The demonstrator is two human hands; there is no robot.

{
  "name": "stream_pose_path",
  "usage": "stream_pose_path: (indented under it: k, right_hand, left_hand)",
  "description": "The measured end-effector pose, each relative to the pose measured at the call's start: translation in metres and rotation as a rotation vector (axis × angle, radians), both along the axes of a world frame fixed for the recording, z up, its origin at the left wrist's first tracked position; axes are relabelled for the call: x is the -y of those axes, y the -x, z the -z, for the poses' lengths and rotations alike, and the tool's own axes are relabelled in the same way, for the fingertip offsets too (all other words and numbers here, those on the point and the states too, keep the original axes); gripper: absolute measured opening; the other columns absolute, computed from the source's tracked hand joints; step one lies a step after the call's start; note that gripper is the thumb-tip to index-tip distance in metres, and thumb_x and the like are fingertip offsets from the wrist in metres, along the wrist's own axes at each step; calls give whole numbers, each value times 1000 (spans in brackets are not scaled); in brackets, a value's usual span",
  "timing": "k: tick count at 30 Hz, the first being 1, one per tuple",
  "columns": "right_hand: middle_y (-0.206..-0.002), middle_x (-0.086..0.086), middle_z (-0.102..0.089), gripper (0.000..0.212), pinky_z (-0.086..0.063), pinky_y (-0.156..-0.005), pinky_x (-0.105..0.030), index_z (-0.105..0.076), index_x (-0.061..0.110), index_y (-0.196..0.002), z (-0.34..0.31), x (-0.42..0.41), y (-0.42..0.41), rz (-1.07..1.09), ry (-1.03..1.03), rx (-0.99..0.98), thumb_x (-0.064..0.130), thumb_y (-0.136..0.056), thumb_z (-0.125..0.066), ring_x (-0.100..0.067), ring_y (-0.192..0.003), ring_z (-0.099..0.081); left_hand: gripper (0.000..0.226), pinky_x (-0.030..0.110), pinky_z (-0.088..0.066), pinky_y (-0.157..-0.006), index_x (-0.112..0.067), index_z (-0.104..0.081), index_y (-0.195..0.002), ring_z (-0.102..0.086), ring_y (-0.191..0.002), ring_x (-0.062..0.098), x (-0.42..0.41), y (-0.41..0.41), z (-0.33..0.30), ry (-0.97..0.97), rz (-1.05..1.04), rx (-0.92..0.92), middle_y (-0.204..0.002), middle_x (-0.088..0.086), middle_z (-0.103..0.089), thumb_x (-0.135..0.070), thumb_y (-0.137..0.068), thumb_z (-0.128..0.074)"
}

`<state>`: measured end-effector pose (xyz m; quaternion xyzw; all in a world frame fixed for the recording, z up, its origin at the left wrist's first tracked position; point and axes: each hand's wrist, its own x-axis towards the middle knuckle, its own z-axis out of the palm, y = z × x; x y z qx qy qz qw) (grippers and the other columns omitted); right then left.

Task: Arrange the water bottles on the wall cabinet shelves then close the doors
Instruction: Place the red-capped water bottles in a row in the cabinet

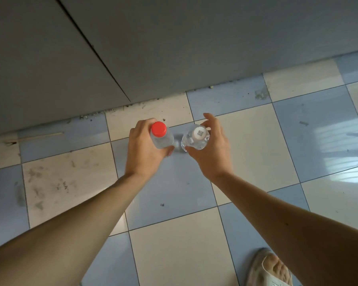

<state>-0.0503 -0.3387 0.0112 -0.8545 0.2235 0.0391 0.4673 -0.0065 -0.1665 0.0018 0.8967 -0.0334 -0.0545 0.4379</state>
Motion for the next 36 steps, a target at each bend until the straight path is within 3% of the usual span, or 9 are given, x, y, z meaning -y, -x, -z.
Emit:
stream_pose_path:
  k: [4, 10, 14, 17, 21, 25, 27, 31, 36]
  right_hand:
    - [-136, 1, -54, 88, -50, -103, -46, -38, 22, -147, 8, 0, 6, 2, -21, -20, 23, -75, -89, -23, -124, -52]
    - [-143, 4, -53, 105, -48, -106, -48, -32, 26, -150, 14, 13, 8, -7, -73, -133, 28, -66, -95, -22, -130, -50]
    - [-144, 7, -53, 102, -46, -108, -48, -37, 28, -149, 31, 22, 10, 2, -119, -226, 24, -66, -95, -20, -131, -50]
    - [-132, 6, -62, 93, -49, -103, -41, -47, 33, -143, 46, 23, 7, 3, -128, -235, 24, -64, -96, -16, -122, -56]
    - [-111, 15, -70, 81, -52, -91, -30, -58, 30, -132, 62, 13, 2, 49, -201, -190, 19, -62, -95, -10, -106, -65]
    - [-108, 10, -73, 68, -57, -94, -42, -63, 25, -125, 64, 5, 1, 97, -273, -142, 15, -65, -93, -14, -104, -68]
    - [-111, 8, -73, 67, -56, -95, -46, -63, 25, -126, 58, 4, 6, 97, -278, -139, 16, -66, -92, -16, -107, -68]
    - [-109, 12, -71, 69, -55, -88, -30, -62, 26, -127, 29, 5, 19, 98, -245, -159, 18, -66, -93, -12, -105, -66]
    - [-113, 8, -71, 71, -50, -81, -16, -61, 23, -131, -42, 9, 24, 64, -260, -170, 18, -67, -93, -11, -104, -65]
  left_hand:
    - [66, 31, -47, -81, -32, -52, -110, -54, -100, 21, -7, 13, 4, 2, 36, 35, -109, -11, -54, -20, -63, -96]
    - [70, 25, -51, -85, -19, -57, -115, -60, -100, 16, -5, 19, 8, 79, -96, -111, -111, -5, -62, -24, -58, -99]
    - [87, 43, -50, -101, -23, -50, -130, -58, -116, 21, -7, 27, 24, 137, -144, -318, -126, -3, -60, -21, -58, -99]
    - [87, 45, -50, -100, -27, -48, -130, -58, -116, 22, -9, 29, 37, 146, -139, -324, -126, -5, -59, -21, -60, -98]
    - [73, 35, -54, -92, -34, -54, -120, -63, -108, 15, -6, 25, 49, 176, -180, -281, -115, -9, -66, -22, -62, -97]
    - [63, 15, -50, -77, -46, -55, -101, -64, -92, 2, -6, 19, 49, 182, -168, -265, -102, -17, -68, -21, -61, -97]
    - [62, 10, -48, -74, -44, -56, -103, -64, -94, 4, -10, 21, 44, 158, -147, -275, -101, -18, -68, -23, -62, -97]
    - [67, 15, -49, -81, -32, -58, -120, -62, -108, 14, -18, 31, 19, 152, -129, -332, -114, -10, -67, -26, -65, -96]
    - [69, 23, -50, -86, -36, -54, -121, -59, -111, 15, -23, 39, -45, 145, -141, -336, -114, -15, -63, -34, -65, -95]
